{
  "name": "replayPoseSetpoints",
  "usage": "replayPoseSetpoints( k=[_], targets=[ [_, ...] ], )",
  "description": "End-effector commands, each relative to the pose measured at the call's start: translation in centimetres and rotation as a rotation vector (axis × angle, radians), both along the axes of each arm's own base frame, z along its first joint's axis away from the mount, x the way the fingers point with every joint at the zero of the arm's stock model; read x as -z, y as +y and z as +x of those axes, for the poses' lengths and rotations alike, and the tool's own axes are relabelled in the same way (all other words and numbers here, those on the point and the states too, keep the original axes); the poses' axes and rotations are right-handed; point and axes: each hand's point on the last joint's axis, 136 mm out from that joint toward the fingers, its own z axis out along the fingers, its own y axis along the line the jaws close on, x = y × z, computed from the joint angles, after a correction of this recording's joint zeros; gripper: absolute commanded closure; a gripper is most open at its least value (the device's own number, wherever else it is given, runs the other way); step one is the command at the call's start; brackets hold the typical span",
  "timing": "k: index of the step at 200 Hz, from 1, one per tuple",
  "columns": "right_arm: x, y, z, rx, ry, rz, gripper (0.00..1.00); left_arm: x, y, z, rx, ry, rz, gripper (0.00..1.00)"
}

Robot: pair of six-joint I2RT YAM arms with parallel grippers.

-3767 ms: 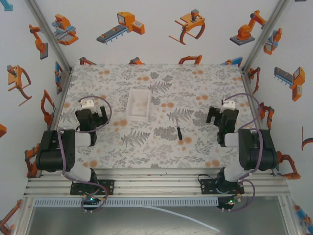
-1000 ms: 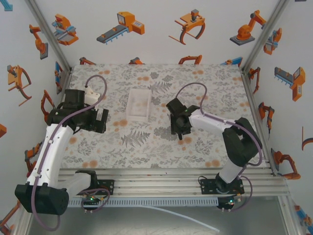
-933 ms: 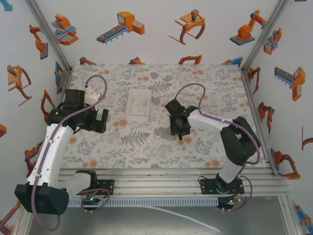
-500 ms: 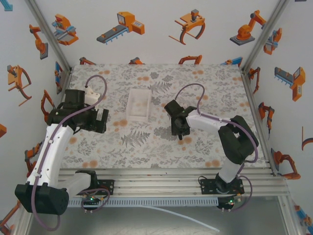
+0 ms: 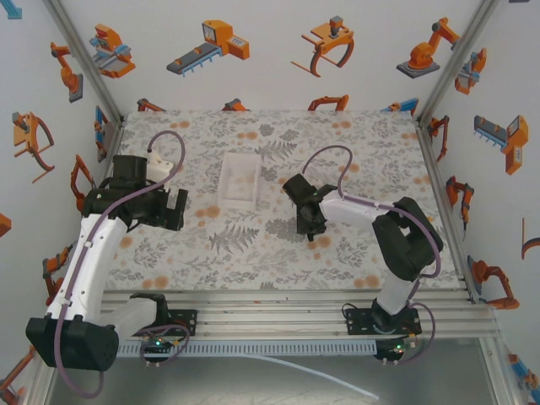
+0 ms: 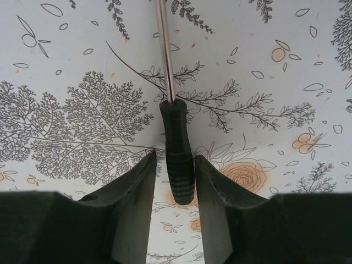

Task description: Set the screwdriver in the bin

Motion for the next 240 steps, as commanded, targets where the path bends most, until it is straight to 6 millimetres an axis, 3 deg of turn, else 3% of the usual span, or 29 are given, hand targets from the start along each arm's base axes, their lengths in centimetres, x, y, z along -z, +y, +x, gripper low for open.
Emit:
replayPoseSetpoints(
  k=[1,39,82,156,198,240],
  targets=[
    [1.2,-0.5,-0.7,0.018,0.018,-0.013,0.65,0.0,-0.4,-0.3,-0.005,0.003,-0.026,0.03],
    [1.1,-0.6,-0.9,0.017,0.013,-0.005,0.73,0.0,-0.2,-0.3,-0.014,0.005,-0.020,0.03],
    [-0.8,-0.4,-0.7,-0.009,-0.019,0.013,0.78,-0.4,0.0,-0.4,-0.017,-0.010,-0.013,0.03],
    [-8.2,0.8,0.7,-0.063,-0.124,0.069,0.80,0.1,0.4,-1.4,-0.019,-0.018,0.001,0.03],
    [-13.4,3.9,2.6,-0.132,-0.202,0.101,0.81,-0.3,0.2,-1.3,-0.024,-0.033,-0.014,0.03],
    [-17.1,9.9,4.8,-0.230,-0.258,0.137,0.81,-0.7,-0.5,-0.8,-0.033,-0.034,-0.065,0.03]
  ],
)
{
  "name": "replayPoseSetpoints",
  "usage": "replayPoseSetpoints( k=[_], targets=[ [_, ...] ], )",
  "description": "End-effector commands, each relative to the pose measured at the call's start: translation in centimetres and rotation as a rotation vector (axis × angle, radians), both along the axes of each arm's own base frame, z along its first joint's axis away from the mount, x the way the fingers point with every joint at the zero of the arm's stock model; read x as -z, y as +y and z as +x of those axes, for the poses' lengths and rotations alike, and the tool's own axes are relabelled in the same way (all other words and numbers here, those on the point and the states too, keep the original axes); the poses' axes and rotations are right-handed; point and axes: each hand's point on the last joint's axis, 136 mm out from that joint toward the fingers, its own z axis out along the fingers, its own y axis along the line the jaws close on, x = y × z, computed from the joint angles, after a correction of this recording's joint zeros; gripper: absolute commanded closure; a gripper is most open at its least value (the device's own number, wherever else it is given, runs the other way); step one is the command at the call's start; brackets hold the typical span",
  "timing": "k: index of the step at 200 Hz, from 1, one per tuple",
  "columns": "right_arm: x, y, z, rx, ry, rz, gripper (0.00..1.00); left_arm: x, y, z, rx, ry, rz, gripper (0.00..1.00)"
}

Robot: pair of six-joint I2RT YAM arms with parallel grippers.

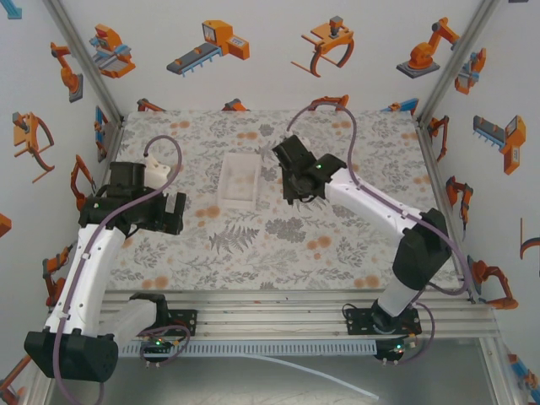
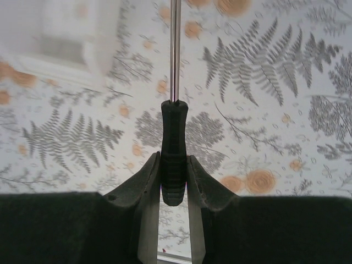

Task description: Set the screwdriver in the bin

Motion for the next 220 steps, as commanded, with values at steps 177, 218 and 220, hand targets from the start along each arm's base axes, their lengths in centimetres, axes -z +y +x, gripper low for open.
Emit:
replayPoseSetpoints(
  k=[177,218,220],
  targets=[
    [6.2,15.6,5.9,-0.148,0.014,-0.007,0.81,-4.4,-2.5,1.4,0.022,-0.063,-0.153,0.03],
    [8.4,16.1,6.6,-0.138,0.025,-0.028,0.81,-4.5,-2.5,1.4,0.020,-0.060,-0.157,0.03],
    [8.5,16.1,6.6,-0.137,0.027,-0.029,0.81,-4.4,-2.5,1.4,0.019,-0.059,-0.157,0.03]
  ],
)
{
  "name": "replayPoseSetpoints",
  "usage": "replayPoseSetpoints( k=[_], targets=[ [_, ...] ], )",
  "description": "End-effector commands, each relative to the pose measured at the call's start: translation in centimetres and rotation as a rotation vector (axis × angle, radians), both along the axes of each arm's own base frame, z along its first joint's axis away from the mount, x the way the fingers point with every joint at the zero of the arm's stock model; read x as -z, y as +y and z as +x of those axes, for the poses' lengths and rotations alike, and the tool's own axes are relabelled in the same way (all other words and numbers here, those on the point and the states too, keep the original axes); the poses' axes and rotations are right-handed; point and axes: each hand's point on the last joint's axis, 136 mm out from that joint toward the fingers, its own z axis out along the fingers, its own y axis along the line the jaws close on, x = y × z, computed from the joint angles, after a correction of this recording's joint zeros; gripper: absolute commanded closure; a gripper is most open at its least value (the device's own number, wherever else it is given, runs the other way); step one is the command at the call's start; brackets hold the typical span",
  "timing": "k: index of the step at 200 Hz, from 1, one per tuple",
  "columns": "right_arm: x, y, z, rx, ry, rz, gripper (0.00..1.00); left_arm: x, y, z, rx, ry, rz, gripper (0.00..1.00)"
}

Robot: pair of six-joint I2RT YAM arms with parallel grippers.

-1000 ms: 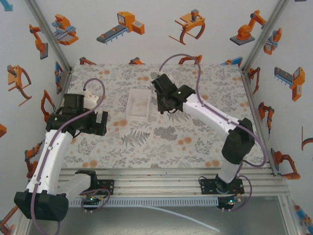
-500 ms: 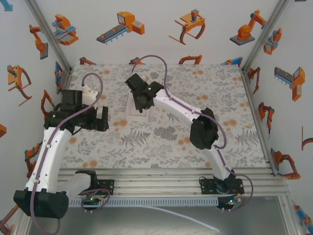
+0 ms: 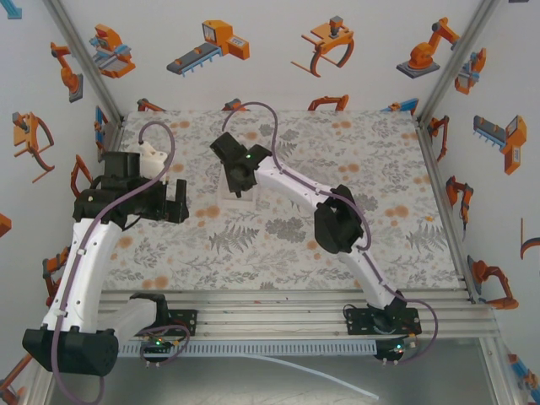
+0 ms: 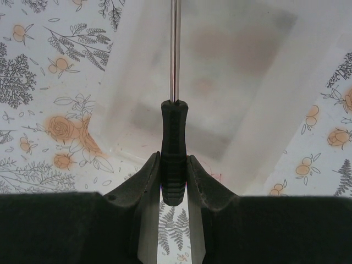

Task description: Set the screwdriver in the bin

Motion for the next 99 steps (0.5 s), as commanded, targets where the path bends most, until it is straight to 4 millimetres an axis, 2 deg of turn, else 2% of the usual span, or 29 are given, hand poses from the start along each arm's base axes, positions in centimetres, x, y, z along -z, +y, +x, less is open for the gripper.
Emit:
replayPoseSetpoints(
  k=[1,30,99],
  targets=[
    [0.5,0.7,0.6,0.018,-0.014,0.006,0.81,-1.0,-0.5,0.1,0.004,-0.011,-0.027,0.03],
    [1.8,0.6,1.0,0.024,-0.007,-0.011,0.81,-0.9,-0.6,0.0,0.004,-0.007,-0.029,0.03],
    [3.0,0.0,2.2,0.049,0.014,-0.003,0.81,-0.5,-0.7,0.4,-0.006,0.015,-0.038,0.03]
  ],
)
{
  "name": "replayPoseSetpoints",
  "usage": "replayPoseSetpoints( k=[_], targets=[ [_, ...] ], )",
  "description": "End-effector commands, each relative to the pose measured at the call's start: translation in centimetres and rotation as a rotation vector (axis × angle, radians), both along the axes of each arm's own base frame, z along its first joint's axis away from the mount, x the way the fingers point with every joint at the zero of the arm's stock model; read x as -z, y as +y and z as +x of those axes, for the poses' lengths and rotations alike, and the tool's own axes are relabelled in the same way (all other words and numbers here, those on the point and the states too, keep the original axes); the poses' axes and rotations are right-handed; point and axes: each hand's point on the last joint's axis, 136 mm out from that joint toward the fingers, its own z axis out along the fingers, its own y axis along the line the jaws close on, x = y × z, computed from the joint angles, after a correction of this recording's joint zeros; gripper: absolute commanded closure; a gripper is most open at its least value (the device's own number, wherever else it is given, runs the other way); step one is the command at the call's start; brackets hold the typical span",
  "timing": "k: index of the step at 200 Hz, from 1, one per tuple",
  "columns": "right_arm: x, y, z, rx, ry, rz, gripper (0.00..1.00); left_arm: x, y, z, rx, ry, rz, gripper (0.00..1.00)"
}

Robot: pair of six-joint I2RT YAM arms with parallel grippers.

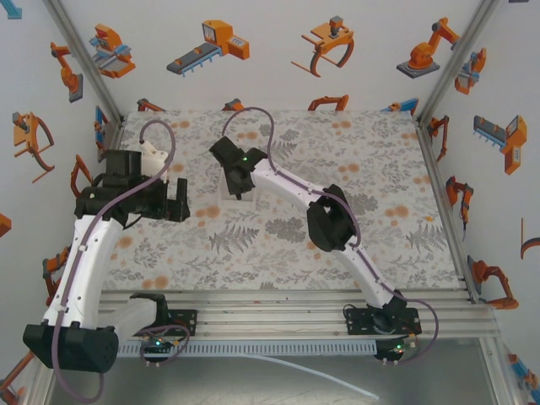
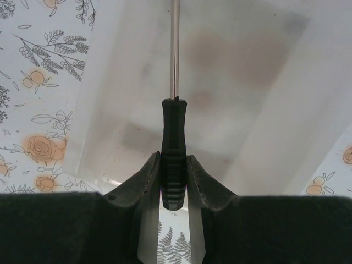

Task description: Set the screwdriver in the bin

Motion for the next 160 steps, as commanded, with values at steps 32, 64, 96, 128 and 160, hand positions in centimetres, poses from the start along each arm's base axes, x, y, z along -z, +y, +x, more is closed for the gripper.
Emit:
replayPoseSetpoints(
  k=[32,64,96,128,160],
  targets=[
    [0.9,-0.3,1.4,0.034,0.008,0.015,0.81,-0.9,-0.5,0.2,-0.001,-0.005,-0.026,0.03],
    [1.4,-0.5,1.8,0.038,0.014,0.016,0.81,-0.9,-0.5,0.3,-0.005,-0.002,-0.029,0.03],
    [1.9,-0.3,1.7,0.033,0.026,0.020,0.80,-0.8,-0.5,0.3,-0.006,0.001,-0.027,0.03],
    [2.3,-0.3,1.6,0.034,0.035,0.020,0.77,-0.7,-0.4,0.3,-0.006,0.004,-0.026,0.03],
    [2.5,-0.3,1.6,0.037,0.040,0.021,0.72,-0.6,-0.4,0.2,-0.009,0.006,-0.026,0.03]
  ],
)
